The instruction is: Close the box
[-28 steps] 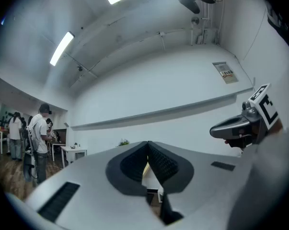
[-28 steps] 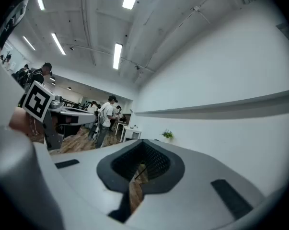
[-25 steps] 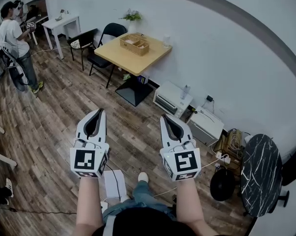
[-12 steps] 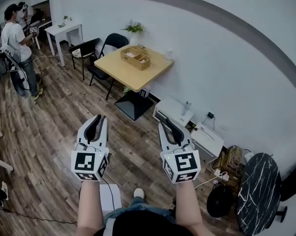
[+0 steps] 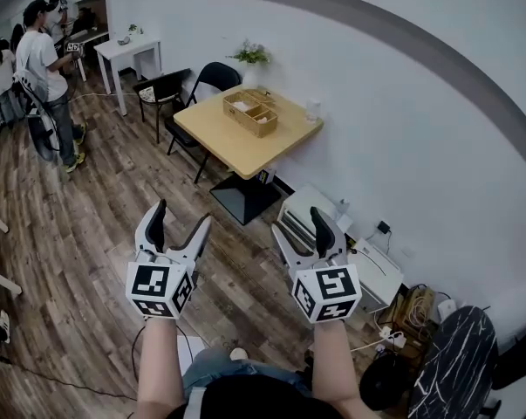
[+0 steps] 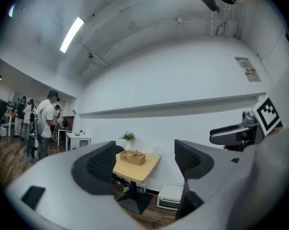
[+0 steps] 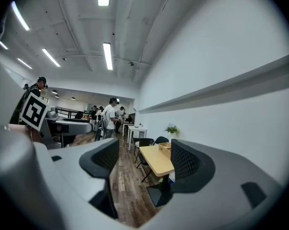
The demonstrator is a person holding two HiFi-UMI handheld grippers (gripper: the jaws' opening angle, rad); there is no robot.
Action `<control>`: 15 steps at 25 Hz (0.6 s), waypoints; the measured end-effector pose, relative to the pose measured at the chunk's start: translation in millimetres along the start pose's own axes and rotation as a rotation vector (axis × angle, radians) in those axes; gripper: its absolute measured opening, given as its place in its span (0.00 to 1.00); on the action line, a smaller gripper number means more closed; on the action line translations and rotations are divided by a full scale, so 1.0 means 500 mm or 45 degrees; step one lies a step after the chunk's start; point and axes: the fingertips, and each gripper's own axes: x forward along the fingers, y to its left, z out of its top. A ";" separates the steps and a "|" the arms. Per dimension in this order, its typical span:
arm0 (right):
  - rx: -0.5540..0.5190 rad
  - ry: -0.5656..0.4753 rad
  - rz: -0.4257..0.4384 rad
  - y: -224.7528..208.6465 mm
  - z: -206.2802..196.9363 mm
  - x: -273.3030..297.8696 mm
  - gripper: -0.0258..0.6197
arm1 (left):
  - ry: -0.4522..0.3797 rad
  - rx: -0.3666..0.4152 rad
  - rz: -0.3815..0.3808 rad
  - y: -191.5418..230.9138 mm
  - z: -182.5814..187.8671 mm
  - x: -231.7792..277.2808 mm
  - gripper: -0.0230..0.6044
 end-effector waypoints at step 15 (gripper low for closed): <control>-0.015 -0.037 0.030 -0.119 -0.010 0.145 0.55 | -0.022 0.040 0.016 0.018 -0.023 0.180 0.62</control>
